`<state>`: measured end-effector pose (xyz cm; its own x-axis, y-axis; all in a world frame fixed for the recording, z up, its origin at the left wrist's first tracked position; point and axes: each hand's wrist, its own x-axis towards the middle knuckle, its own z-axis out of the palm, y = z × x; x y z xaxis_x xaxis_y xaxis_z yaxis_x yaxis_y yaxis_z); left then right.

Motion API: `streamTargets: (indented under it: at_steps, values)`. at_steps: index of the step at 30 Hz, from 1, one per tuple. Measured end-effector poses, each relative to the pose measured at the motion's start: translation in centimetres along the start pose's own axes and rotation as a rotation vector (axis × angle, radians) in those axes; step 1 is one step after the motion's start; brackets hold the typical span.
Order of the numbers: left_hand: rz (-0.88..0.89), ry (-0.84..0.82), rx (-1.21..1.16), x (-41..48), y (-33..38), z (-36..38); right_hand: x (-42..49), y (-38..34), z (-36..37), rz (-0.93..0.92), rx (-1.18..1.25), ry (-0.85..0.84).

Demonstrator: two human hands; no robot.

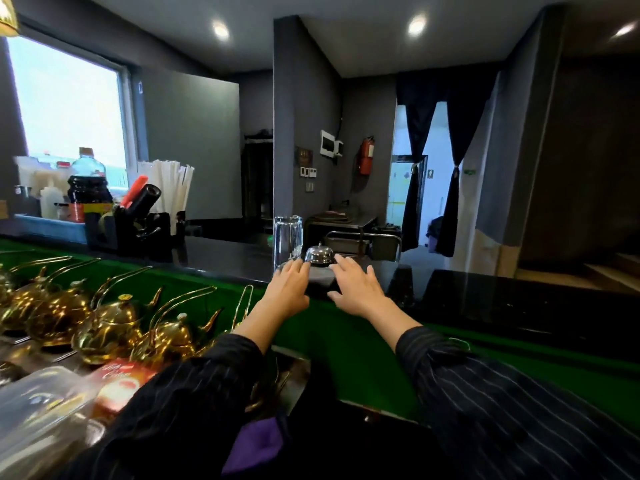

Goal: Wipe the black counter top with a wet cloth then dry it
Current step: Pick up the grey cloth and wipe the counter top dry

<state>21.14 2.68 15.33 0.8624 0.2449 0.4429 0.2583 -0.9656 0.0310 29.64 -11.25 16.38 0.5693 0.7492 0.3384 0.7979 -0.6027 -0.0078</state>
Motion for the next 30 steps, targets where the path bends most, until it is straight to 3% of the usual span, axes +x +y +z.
streamTargets:
  at_steps: [4,6,12,19,26,30]
  values:
    - [-0.025,-0.146,-0.016,2.7,-1.1,0.4,2.9,-0.1,0.7,-0.020,0.056,-0.181]
    - [-0.030,-0.178,0.023,3.0,-1.8,1.1,3.2,-0.1,1.3,-0.031,0.046,-0.187]
    - [0.078,-0.030,0.195,2.0,-1.6,1.6,1.3,-0.2,3.1,-0.116,-0.105,0.159]
    - [0.218,0.225,0.102,-1.6,0.3,0.3,-2.7,0.4,1.8,-0.177,-0.291,0.432]
    - [0.182,0.276,-0.133,-2.7,7.2,-3.6,-7.7,4.9,-4.1,-0.104,-0.349,0.505]
    - [0.203,0.292,-0.307,-2.2,13.4,-4.4,-11.6,9.8,-7.6,0.033,-0.143,0.555]
